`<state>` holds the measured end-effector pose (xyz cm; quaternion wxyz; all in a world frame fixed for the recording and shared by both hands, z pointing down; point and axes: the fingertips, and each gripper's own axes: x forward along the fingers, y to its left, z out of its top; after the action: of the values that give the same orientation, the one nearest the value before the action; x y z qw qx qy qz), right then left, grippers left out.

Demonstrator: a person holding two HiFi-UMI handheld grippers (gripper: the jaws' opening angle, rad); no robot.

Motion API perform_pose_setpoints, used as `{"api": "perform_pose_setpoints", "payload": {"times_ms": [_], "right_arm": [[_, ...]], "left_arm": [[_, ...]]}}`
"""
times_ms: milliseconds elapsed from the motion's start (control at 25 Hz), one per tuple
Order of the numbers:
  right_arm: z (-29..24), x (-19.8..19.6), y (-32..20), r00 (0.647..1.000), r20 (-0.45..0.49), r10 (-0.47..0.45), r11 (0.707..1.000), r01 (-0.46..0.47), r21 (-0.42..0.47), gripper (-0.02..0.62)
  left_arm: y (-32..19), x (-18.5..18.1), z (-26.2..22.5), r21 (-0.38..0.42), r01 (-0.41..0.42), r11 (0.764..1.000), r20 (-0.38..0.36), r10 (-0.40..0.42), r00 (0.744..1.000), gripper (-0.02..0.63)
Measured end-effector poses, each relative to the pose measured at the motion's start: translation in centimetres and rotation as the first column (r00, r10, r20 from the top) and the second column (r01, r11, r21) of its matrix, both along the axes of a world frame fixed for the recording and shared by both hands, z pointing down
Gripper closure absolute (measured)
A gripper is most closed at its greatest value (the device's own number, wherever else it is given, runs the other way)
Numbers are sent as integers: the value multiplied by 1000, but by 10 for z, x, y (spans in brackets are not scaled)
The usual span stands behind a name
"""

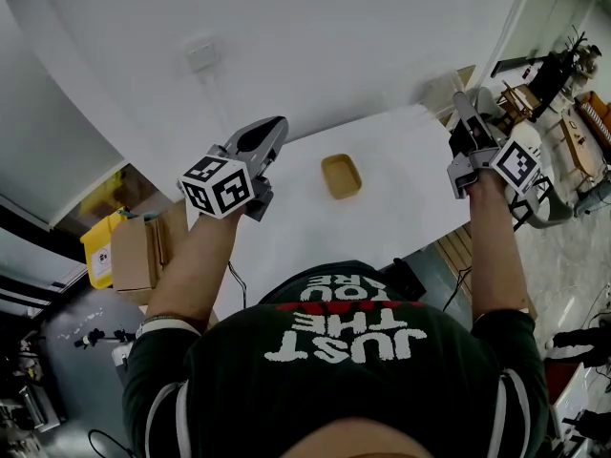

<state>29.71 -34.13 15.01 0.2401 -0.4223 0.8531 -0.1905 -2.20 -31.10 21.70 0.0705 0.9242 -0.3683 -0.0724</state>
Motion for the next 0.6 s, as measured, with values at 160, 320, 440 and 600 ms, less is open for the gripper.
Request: {"api": "perform_pose_setpoints", "payload": {"times_ms": [160,320,440,600], "right_arm": [[3,1,-2,1000,7,0,1000,0,-9,565],[-3,-3,-1,997,-75,-3,1000,6,30,565],[3,0,-2,1000,-18,5,1000,-5,-15,565],[3,-3,-2,1000,-20,1,1000,-1,-20,565]], "left_arm": [[0,0,-1,1,2,1000,1,-2,1000,598],[-1,0,-1,-1,4,1000,2,-4,1000,598],[0,0,-1,-2,3,1000,3,-3,1000,598],[1,0,-1,-4,2,1000,2,-1,1000,598]]}}
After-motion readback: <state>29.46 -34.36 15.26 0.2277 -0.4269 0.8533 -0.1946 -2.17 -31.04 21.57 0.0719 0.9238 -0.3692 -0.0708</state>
